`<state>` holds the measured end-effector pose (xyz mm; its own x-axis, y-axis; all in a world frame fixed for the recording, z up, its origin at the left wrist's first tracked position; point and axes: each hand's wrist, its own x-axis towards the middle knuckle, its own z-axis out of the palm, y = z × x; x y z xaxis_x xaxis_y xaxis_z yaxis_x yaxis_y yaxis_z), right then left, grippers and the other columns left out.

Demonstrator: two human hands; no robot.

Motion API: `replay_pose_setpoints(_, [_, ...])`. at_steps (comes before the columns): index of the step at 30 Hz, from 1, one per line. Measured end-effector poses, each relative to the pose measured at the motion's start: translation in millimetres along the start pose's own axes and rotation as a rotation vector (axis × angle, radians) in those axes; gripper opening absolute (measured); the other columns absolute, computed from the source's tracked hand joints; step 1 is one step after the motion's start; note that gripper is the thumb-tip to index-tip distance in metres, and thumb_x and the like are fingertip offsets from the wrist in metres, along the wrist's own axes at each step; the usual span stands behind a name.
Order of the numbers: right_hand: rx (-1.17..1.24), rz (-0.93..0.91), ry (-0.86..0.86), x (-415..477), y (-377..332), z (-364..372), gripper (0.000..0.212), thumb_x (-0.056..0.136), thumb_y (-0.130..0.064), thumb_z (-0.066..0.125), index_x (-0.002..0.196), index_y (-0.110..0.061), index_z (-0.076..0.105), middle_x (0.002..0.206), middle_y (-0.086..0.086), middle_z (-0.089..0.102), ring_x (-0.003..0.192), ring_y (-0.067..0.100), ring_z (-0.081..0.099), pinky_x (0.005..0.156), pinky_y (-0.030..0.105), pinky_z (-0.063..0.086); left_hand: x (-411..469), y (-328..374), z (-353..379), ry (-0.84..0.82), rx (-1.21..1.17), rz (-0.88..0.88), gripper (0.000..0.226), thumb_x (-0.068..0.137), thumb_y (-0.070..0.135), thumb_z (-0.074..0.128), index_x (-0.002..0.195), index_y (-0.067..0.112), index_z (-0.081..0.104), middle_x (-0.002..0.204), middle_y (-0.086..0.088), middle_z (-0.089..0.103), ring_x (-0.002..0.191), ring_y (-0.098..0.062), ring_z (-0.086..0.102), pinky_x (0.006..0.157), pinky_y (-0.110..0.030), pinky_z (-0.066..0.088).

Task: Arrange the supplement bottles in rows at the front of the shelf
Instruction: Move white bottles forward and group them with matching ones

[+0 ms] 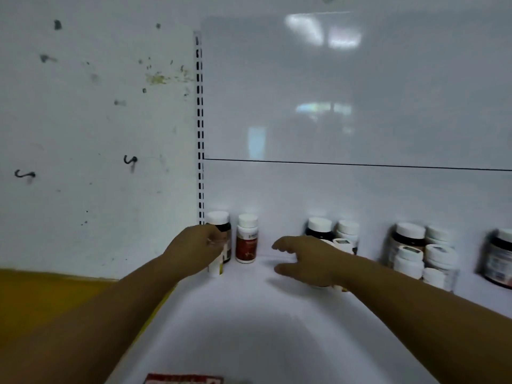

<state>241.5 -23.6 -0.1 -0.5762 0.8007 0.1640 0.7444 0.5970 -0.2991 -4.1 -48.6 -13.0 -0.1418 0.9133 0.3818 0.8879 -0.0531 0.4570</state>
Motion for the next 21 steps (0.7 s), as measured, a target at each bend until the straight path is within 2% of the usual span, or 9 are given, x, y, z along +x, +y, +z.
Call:
replay_pose_setpoints(3, [0.166,0.081,0.064,31,-11,28,0.053,0.086,-0.04,0.058,0.134,-0.025,0.042,0.133,0.001,0.054,0.114,0.016,0.054,0.094,0.026,0.043,7,-26,13,-0.086,-0.087,-0.048,0.041,0.078,0.026,0.069,0.117,0.022,0.057,0.113,0.001,0.063,0.084,-0.01,0.054,0.068,-0.019,0.039])
replay_pose_setpoints(6, [0.26,0.186,0.097,55,-13,55,0.057,0.087,-0.038,0.057,0.138,-0.023,0.036,0.137,0.004,0.051,0.118,0.018,0.053,0.09,0.024,0.04,11,-36,27,-0.146,-0.142,-0.06,0.047,0.073,0.029,0.074,0.116,0.025,0.056,0.112,0.002,0.063,0.085,-0.012,0.055,0.074,-0.022,0.04])
replay_pose_setpoints(9, [0.372,0.247,0.219,77,-11,63,0.063,0.086,-0.032,0.06,0.14,-0.019,0.03,0.141,0.006,0.047,0.122,0.022,0.049,0.092,0.028,0.039,16,-39,35,-0.109,-0.229,-0.075,0.043,0.074,0.031,0.074,0.112,0.025,0.057,0.111,0.002,0.063,0.086,-0.012,0.056,0.075,-0.022,0.04])
replay_pose_setpoints(12, [0.544,0.237,0.348,102,-12,56,0.06,0.086,-0.028,0.061,0.137,-0.018,0.032,0.138,0.007,0.049,0.12,0.023,0.05,0.09,0.029,0.04,19,-39,34,-0.133,-0.304,-0.085,0.03,0.079,0.027,0.071,0.106,0.024,0.057,0.113,-0.002,0.062,0.089,-0.015,0.057,0.076,-0.025,0.044])
replay_pose_setpoints(16, [0.532,0.229,0.37,124,-18,55,0.054,0.083,-0.032,0.064,0.13,-0.017,0.041,0.127,0.006,0.058,0.11,0.023,0.055,0.084,0.029,0.042,14,-35,27,-0.225,-0.405,-0.104,0.024,0.082,0.016,0.068,0.1,0.023,0.055,0.115,-0.009,0.063,0.1,-0.026,0.062,0.087,-0.04,0.053])
replay_pose_setpoints(18, [0.518,0.227,0.345,125,-19,54,0.044,0.079,-0.034,0.068,0.117,-0.019,0.051,0.117,0.005,0.062,0.101,0.021,0.058,0.082,0.031,0.046,9,-34,21,-0.231,-0.45,-0.114,0.023,0.082,0.015,0.068,0.102,0.019,0.057,0.113,-0.008,0.064,0.094,-0.023,0.064,0.078,-0.034,0.056])
replay_pose_setpoints(19, [0.54,0.227,0.334,122,-18,53,0.038,0.076,-0.033,0.071,0.107,-0.02,0.053,0.109,0.003,0.063,0.095,0.019,0.059,0.079,0.031,0.047,7,-33,17,-0.233,-0.504,-0.13,0.025,0.082,0.015,0.068,0.105,0.017,0.058,0.111,-0.008,0.066,0.089,-0.02,0.065,0.072,-0.031,0.057])
replay_pose_setpoints(21, [0.613,0.233,0.308,113,-17,48,0.036,0.071,-0.029,0.076,0.095,-0.02,0.05,0.095,-0.001,0.06,0.085,0.015,0.058,0.072,0.028,0.048,3,-31,6,-0.279,-0.632,-0.169,0.031,0.083,0.014,0.067,0.114,0.015,0.059,0.11,-0.008,0.067,0.085,-0.018,0.068,0.07,-0.031,0.059])
